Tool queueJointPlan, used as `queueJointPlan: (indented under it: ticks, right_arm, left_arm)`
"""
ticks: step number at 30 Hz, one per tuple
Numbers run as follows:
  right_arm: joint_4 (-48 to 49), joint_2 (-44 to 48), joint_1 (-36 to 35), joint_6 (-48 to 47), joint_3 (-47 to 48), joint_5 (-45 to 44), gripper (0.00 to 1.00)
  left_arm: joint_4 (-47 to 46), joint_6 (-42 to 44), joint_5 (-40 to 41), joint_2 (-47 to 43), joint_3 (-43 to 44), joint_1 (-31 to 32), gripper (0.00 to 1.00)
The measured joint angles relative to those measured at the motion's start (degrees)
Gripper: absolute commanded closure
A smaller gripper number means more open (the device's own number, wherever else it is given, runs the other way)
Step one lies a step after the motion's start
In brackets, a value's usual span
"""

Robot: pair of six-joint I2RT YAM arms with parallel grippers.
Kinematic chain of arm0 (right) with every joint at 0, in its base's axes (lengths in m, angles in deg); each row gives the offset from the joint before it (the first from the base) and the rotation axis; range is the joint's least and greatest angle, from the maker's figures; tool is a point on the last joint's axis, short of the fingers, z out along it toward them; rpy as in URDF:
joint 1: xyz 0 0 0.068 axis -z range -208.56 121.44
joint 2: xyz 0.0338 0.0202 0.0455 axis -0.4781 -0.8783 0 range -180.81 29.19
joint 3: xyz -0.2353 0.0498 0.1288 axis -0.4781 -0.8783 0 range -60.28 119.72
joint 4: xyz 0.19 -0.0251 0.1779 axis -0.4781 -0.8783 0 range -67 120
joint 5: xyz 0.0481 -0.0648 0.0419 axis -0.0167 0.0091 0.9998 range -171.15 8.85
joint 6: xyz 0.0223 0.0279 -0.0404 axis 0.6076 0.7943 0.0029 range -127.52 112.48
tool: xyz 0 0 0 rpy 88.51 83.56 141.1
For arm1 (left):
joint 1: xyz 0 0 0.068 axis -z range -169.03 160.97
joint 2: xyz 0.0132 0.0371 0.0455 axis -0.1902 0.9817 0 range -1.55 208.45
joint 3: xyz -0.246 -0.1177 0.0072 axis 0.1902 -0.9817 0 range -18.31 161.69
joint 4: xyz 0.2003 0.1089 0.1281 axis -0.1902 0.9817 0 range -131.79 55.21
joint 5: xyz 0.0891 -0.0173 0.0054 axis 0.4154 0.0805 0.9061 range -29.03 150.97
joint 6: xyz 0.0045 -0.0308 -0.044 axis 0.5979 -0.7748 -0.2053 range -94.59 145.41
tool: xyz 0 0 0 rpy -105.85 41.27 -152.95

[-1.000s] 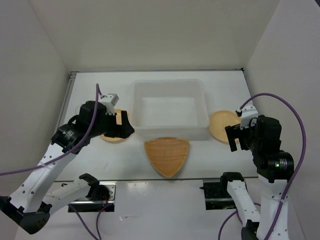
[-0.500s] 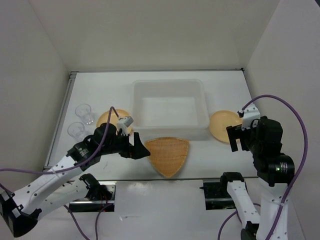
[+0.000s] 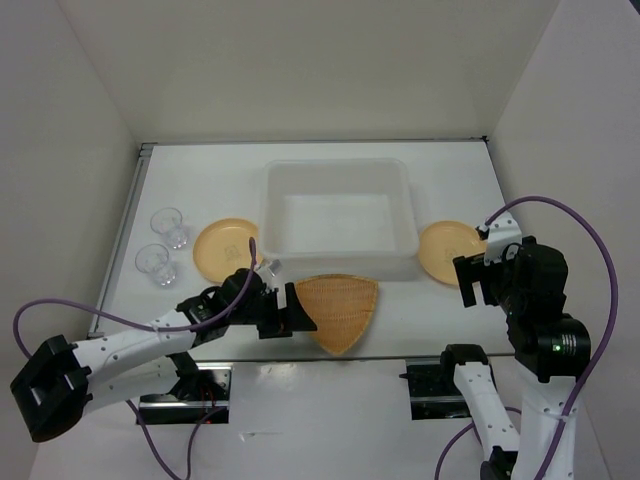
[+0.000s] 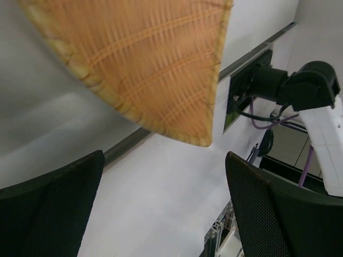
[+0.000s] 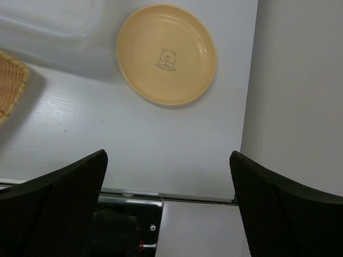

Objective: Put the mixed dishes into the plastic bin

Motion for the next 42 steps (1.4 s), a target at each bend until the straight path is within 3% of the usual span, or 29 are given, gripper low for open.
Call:
queueJointPlan:
  ticks: [7, 13, 23, 27, 28, 30, 31, 36, 42]
  right_arm:
    - [-0.9, 0.6, 0.0, -0.2, 0.0, -0.6, 0.01]
    - [-1.4, 0.6, 0.0, -0.2, 0.0, -0.6, 0.01]
    - [-2.2, 0.7, 0.0, -0.8, -0.7, -1.5, 0.01]
    - [-2.6, 1.2, 0.0, -1.5, -1.3, -2.6, 0.01]
    - [-2.7, 1.4, 0.0, -1.6, -1.6, -2.8, 0.01]
    - [-3.0, 1.6, 0.0, -1.7, -2.1, -3.1, 0.01]
    - [-3.0, 1.7, 0.0, -1.7, -2.3, -3.3, 0.01]
    - [-3.1, 1.7, 0.0, -1.5, -3.3, -3.6, 0.01]
    - [-2.9, 2.6, 0.2, 0.5, -3.8, -3.5, 0.01]
  left_arm:
    - [-6.4, -8.3, 0.4, 0.1, -7.1, 0.5, 0.0]
    - [-13.9, -13.5, 2.4, 2.3, -8.1, 0.5, 0.0]
    - [-28.4, -19.2, 0.6, 23.9, -4.1, 1.0, 0.03]
    - [-30.4, -19.6, 0.4, 28.2, -2.2, 2.1, 0.4]
    - [-29.9, -19.5, 0.6, 28.6, -2.2, 2.3, 0.61]
    - [-28.7, -19.9, 0.8, 28.6, -2.3, 2.6, 0.81]
    - [-28.4, -19.8, 0.8, 28.6, -2.3, 2.7, 1.0]
    - [-22.0, -20.4, 1.0, 24.7, -1.8, 2.9, 1.0]
    - [5.9, -18.6, 4.4, 6.5, 7.0, 2.9, 1.0]
